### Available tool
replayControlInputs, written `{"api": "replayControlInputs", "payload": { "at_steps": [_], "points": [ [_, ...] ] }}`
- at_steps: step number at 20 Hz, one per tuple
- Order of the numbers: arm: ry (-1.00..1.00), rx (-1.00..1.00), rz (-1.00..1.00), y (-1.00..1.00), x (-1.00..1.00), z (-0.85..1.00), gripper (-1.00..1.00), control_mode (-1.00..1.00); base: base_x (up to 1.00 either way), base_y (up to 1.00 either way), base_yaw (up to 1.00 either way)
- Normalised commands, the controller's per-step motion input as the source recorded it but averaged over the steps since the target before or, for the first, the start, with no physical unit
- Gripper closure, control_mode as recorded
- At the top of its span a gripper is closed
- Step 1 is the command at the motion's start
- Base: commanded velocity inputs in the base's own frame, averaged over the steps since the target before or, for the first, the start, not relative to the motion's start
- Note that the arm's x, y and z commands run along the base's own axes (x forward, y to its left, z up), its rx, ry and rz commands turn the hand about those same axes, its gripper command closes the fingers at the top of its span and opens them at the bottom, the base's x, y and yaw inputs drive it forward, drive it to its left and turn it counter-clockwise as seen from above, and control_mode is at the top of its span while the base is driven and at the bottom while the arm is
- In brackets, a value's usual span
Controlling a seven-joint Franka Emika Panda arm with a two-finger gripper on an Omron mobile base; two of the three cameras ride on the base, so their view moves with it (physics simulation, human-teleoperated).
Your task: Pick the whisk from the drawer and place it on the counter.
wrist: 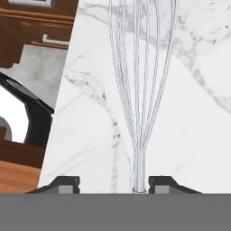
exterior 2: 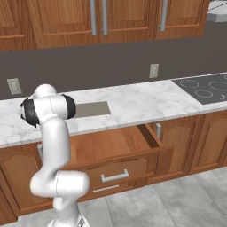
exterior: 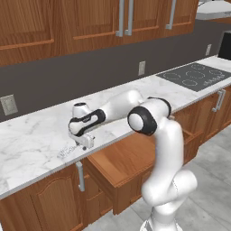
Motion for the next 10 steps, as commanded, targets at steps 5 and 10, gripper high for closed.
{"api": "replayControlInputs", "payload": {
  "at_steps": [5, 10],
  "points": [
    [-0.45, 0.03, 0.0, -0.13, -0.09, 0.21, -1.0, -1.0, 0.0, 0.0, 0.0],
    [-0.6, 0.08, 0.11, -0.45, 0.0, 1.0, -1.0, -1.0, 0.0, 0.0, 0.0]
  ]
}}
